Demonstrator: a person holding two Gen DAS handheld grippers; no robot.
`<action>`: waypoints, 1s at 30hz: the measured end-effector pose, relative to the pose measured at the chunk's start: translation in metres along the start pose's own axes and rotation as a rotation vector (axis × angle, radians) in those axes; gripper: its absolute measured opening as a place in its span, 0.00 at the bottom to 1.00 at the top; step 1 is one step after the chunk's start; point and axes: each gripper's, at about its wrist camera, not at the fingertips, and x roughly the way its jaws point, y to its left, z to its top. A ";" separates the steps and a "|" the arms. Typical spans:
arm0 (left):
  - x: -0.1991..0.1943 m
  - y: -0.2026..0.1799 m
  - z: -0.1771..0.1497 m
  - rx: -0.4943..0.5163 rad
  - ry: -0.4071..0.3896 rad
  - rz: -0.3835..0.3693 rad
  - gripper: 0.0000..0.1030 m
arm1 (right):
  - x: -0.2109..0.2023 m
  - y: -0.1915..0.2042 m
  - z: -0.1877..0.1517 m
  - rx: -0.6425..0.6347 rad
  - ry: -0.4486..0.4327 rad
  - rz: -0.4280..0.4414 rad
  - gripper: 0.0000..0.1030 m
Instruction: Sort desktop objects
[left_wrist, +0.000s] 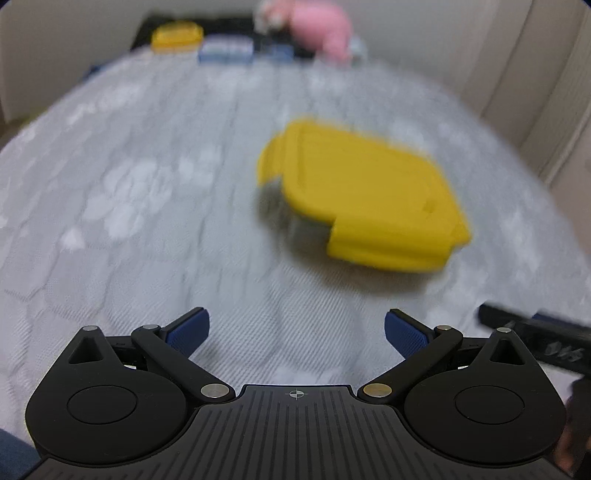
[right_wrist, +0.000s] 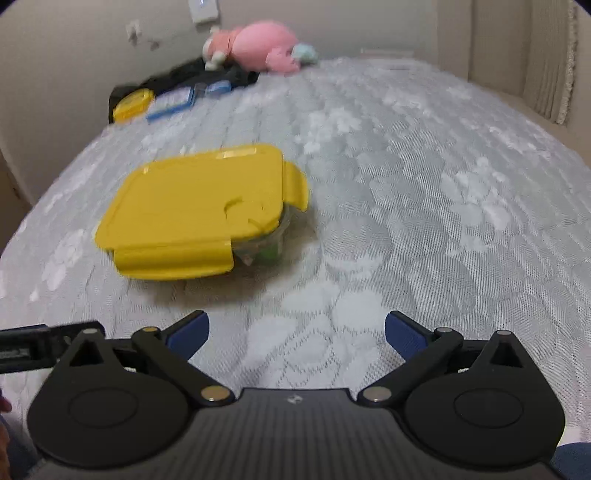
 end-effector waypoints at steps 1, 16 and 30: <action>0.005 0.004 0.005 0.017 0.060 -0.012 1.00 | 0.002 -0.003 0.003 -0.007 0.028 0.005 0.99; 0.168 0.120 0.179 -0.045 -0.274 0.226 1.00 | 0.191 -0.137 0.134 0.142 -0.190 -0.111 1.00; 0.170 0.120 0.176 -0.016 -0.344 0.219 1.00 | 0.201 -0.125 0.129 0.033 -0.212 -0.145 1.00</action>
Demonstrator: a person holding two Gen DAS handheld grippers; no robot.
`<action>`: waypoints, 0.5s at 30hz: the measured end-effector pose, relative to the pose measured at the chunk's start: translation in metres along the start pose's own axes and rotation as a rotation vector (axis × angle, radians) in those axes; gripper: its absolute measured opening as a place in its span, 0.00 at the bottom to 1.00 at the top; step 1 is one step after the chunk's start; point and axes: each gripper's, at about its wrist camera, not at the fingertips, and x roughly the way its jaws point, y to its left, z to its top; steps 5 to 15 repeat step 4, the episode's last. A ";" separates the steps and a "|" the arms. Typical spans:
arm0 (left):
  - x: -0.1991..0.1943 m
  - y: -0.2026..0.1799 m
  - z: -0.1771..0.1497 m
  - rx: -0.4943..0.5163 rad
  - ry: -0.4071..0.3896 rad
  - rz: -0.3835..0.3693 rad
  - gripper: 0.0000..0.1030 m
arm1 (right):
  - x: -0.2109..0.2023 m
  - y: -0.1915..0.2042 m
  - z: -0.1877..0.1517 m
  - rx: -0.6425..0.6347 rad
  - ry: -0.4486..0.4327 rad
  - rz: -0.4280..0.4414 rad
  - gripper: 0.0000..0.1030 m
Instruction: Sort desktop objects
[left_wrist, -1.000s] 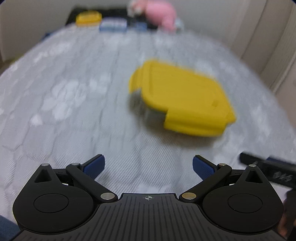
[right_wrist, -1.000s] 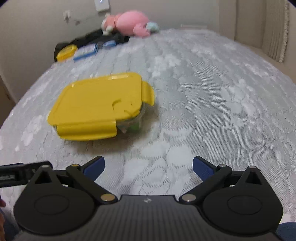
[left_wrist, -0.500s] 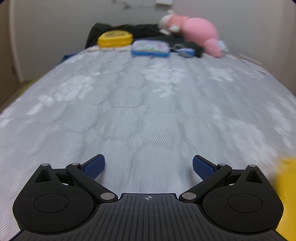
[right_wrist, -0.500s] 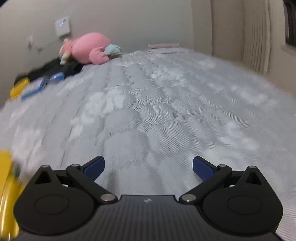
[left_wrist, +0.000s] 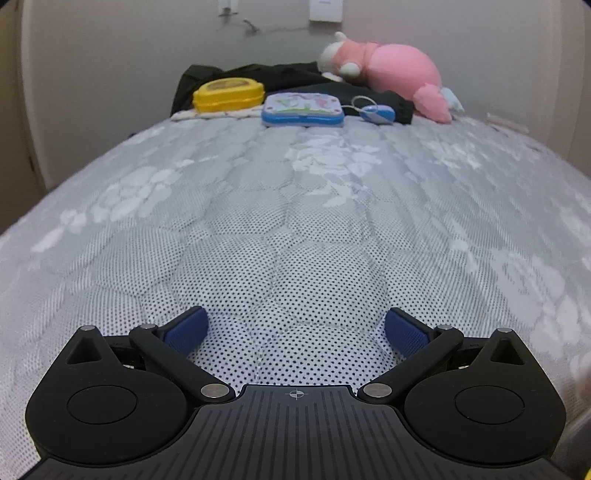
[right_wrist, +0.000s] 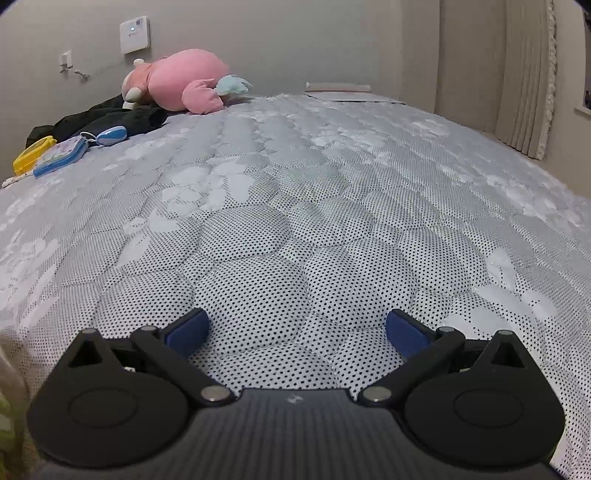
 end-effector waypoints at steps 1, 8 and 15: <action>0.001 0.001 0.000 0.002 -0.005 -0.004 1.00 | 0.000 -0.001 0.000 0.002 -0.001 0.002 1.00; 0.001 0.002 -0.001 0.002 -0.013 -0.007 1.00 | 0.001 -0.001 0.002 0.001 -0.001 0.001 1.00; 0.001 0.002 -0.001 0.002 -0.013 -0.007 1.00 | 0.001 -0.001 0.002 0.001 -0.001 0.001 1.00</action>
